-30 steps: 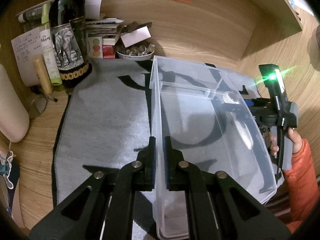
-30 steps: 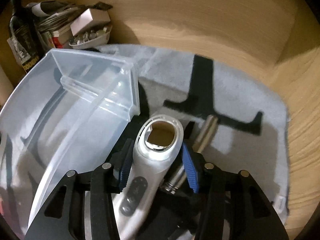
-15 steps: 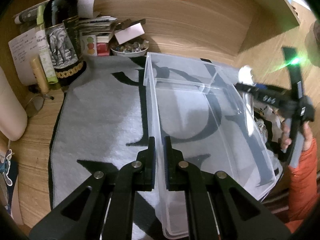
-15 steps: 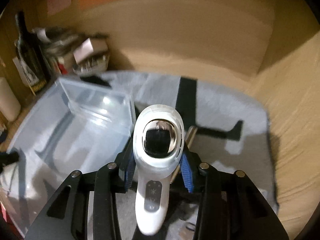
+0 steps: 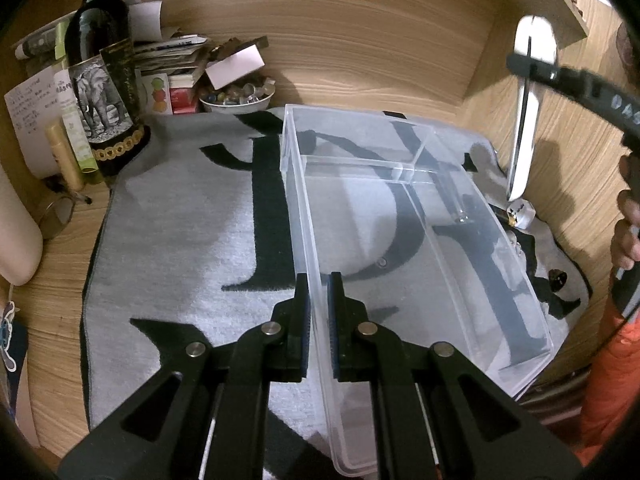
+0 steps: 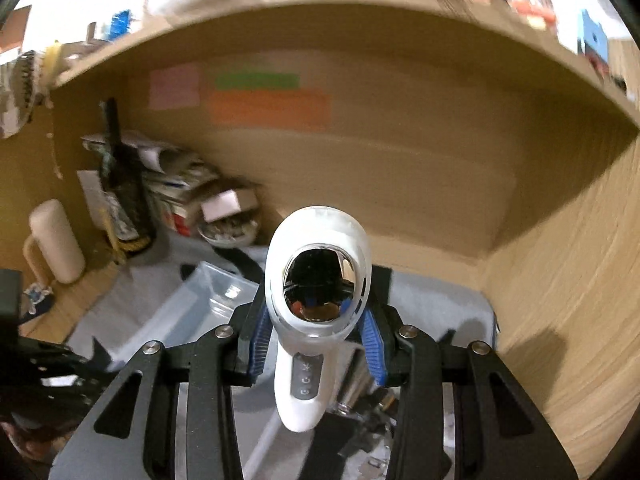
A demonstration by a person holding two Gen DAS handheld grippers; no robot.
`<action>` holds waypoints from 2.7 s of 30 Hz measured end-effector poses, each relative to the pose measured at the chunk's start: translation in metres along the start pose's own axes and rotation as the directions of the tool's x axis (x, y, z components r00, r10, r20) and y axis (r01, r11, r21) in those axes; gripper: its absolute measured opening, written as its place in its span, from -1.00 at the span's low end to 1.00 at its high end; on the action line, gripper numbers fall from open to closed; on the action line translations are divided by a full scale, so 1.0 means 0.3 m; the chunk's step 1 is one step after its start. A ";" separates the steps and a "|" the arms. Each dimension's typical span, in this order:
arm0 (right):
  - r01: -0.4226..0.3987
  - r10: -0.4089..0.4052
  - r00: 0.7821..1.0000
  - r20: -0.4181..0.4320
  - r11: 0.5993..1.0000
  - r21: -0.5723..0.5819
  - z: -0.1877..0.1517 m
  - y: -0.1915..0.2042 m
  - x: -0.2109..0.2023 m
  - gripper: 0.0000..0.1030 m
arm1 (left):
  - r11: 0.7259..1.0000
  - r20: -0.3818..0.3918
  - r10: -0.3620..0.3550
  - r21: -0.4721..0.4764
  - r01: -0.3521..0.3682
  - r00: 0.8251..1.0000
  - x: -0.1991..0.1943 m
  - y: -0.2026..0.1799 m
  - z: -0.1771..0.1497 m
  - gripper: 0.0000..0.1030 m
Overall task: Organize rigid objects
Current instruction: 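Carry the white device into the clear box and release it with the right gripper, then grasp the small dark round part with the right gripper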
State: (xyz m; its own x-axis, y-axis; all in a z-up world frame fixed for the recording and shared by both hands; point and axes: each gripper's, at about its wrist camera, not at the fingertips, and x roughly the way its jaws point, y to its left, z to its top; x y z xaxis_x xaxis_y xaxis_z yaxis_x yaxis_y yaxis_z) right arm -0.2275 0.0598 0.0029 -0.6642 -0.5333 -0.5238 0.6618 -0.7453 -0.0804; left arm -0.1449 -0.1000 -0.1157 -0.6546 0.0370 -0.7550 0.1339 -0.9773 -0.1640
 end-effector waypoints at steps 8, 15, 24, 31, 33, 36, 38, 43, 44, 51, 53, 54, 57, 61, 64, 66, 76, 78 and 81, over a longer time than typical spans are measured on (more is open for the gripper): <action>-0.113 0.111 0.993 -0.036 0.992 -0.048 -0.027 0.126 0.025 -0.29 | 1.000 0.001 -0.007 0.014 0.007 1.000 0.000 -0.003 -0.002 -0.84; -0.141 0.127 0.972 -0.198 0.988 -0.058 -0.111 0.191 0.166 -0.29 | 1.000 0.002 -0.021 0.022 0.020 1.000 -0.001 0.002 -0.005 -0.83; -0.167 0.131 0.934 -0.333 0.983 -0.080 -0.179 0.222 0.272 -0.29 | 0.999 0.003 -0.031 0.024 0.031 1.000 -0.005 0.006 -0.008 -0.82; -0.177 0.148 0.914 -0.379 0.983 -0.043 -0.186 0.211 0.299 -0.28 | 0.999 0.001 -0.024 0.029 0.024 1.000 -0.004 0.000 -0.008 -0.82; -0.180 0.157 0.912 -0.380 0.983 -0.027 -0.189 0.205 0.295 -0.28 | 0.999 0.000 -0.022 0.029 0.022 1.000 -0.003 -0.001 -0.006 -0.82; -0.159 0.140 0.914 -0.382 0.987 -0.020 -0.190 0.202 0.293 -0.19 | 0.999 0.000 -0.022 0.030 0.022 1.000 -0.004 0.000 -0.007 -0.82; -0.146 0.127 0.927 -0.353 0.989 -0.026 -0.179 0.200 0.271 0.01 | 0.999 0.001 -0.020 0.031 0.020 1.000 -0.003 0.001 -0.006 -0.82; -0.115 0.100 0.964 -0.247 0.992 -0.044 -0.140 0.183 0.183 0.20 | 1.000 -0.001 -0.008 0.023 0.008 1.000 -0.003 0.000 -0.003 -0.82; -0.104 0.091 0.970 -0.227 0.994 -0.045 -0.134 0.176 0.166 0.23 | 1.000 -0.001 -0.008 0.023 0.008 1.000 -0.003 -0.002 -0.003 -0.82; 0.035 -0.036 0.994 -0.107 0.999 -0.012 -0.127 0.041 0.023 0.32 | 1.000 0.001 0.008 -0.003 -0.008 1.000 -0.007 -0.006 -0.008 -0.82; 0.112 -0.112 0.989 -0.092 0.994 -0.001 -0.148 -0.010 -0.021 0.32 | 1.000 0.001 0.010 -0.010 -0.010 1.000 -0.008 -0.008 -0.009 -0.82; 0.140 -0.139 0.986 -0.090 0.990 0.008 -0.162 -0.035 -0.040 0.32 | 1.000 0.001 0.011 -0.013 -0.011 1.000 -0.009 -0.010 -0.010 -0.82; 0.218 -0.211 0.972 -0.108 0.974 0.059 -0.228 -0.116 -0.094 0.32 | 1.000 0.000 0.018 -0.019 -0.018 1.000 -0.009 -0.018 -0.009 -0.82; 0.313 -0.290 0.942 -0.169 0.940 0.135 -0.337 -0.216 -0.149 0.32 | 1.000 -0.003 0.017 -0.016 -0.017 1.000 -0.010 -0.018 -0.010 -0.82; 0.360 -0.321 0.922 -0.216 0.916 0.174 -0.420 -0.257 -0.174 0.32 | 1.000 -0.005 0.026 -0.011 -0.026 1.000 -0.013 -0.032 -0.014 -0.82; 0.378 -0.332 0.912 -0.242 0.908 0.178 -0.462 -0.265 -0.179 0.32 | 0.999 -0.004 0.037 -0.003 -0.037 0.999 -0.013 -0.044 -0.016 -0.82; 0.373 -0.277 0.889 -0.366 0.900 0.225 -0.622 -0.292 -0.127 -0.16 | 0.998 -0.004 0.059 0.010 -0.059 0.998 -0.013 -0.060 -0.020 -0.82; 0.374 -0.271 0.884 -0.380 0.898 0.230 -0.641 -0.293 -0.120 -0.33 | 0.998 0.000 0.064 0.016 -0.064 0.998 -0.015 -0.061 -0.020 -0.82; 0.379 -0.275 0.886 -0.373 0.893 0.243 -0.642 -0.292 -0.126 -0.41 | 0.998 0.006 0.066 0.023 -0.066 0.998 -0.022 -0.062 -0.019 -0.82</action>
State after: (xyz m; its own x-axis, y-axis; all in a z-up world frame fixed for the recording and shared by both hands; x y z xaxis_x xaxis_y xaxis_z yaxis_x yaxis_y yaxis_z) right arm -0.1935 0.2224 -0.1335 -0.6413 -0.1186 -0.7581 0.2541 -0.9651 -0.0640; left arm -0.1388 -0.0809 -0.1114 -0.6488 -0.0283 -0.7604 0.1597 -0.9821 -0.0998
